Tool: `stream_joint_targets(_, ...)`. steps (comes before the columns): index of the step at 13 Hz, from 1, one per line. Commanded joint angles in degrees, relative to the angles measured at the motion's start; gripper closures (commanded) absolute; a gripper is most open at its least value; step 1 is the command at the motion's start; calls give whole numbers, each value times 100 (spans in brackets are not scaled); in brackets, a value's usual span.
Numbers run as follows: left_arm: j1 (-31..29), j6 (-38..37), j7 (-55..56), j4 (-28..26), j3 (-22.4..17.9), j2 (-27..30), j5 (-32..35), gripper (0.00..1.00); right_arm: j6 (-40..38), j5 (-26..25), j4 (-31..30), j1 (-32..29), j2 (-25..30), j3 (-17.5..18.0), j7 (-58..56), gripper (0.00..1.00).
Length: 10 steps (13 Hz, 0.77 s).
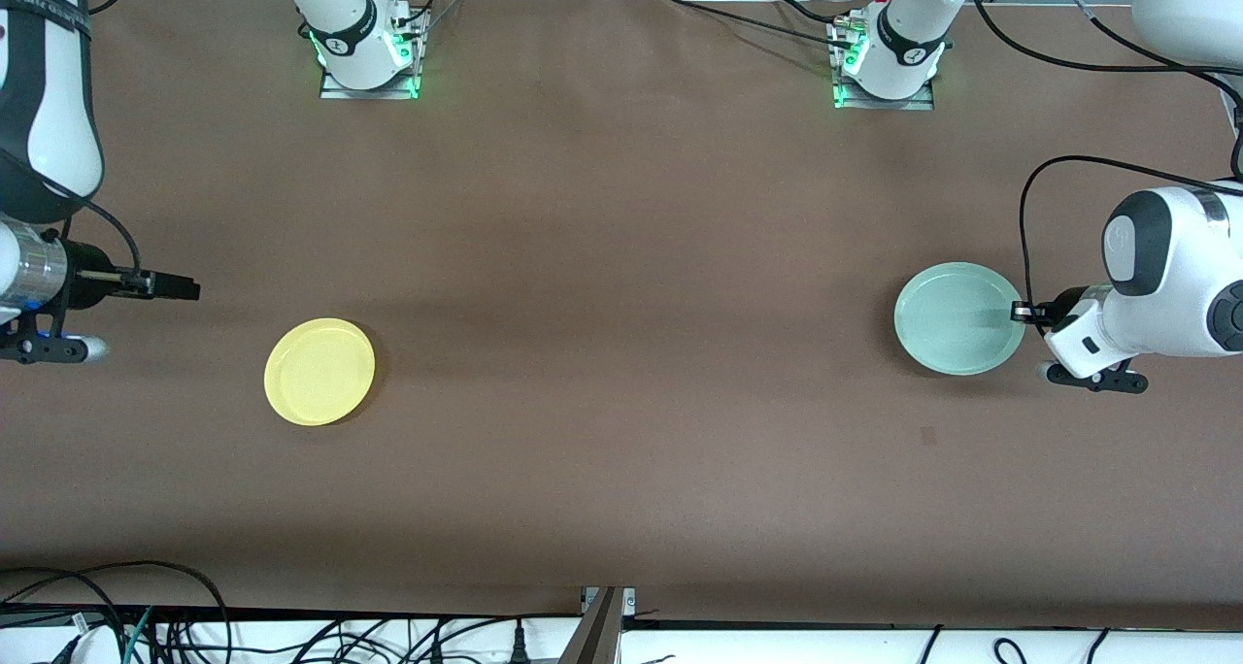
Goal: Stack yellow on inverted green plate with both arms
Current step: 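Lift and flip the green plate while the right gripper grasps the yellow plate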
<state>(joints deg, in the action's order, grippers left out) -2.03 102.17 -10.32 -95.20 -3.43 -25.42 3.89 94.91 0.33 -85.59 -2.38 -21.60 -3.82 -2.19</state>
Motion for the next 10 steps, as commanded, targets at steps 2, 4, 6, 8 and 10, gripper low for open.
stream_joint_targets(2, 1341, -1354, 1283, 1080, -26, -6, 700, 100, 597, 107, -19, -61, -440, 39, 17, 0)
stream_joint_targets(4, 2368, -1664, 2319, 1389, -44, -102, 946, 100, 878, 116, -89, -61, -616, 39, 25, 0)
stream_joint_targets(6, 3458, -1726, 3365, 1749, -114, -444, 1314, 100, 1221, 116, -230, -78, -766, 39, 25, 0)
stream_joint_targets(8, 3901, -1937, 3608, 2110, -105, -796, 1631, 100, 1572, 116, -370, -105, -915, 39, 25, 0)
stream_joint_targets(10, 4472, -1937, 3616, 2146, -114, -999, 2297, 100, 1933, 221, -511, -105, -1056, 39, 17, 0)
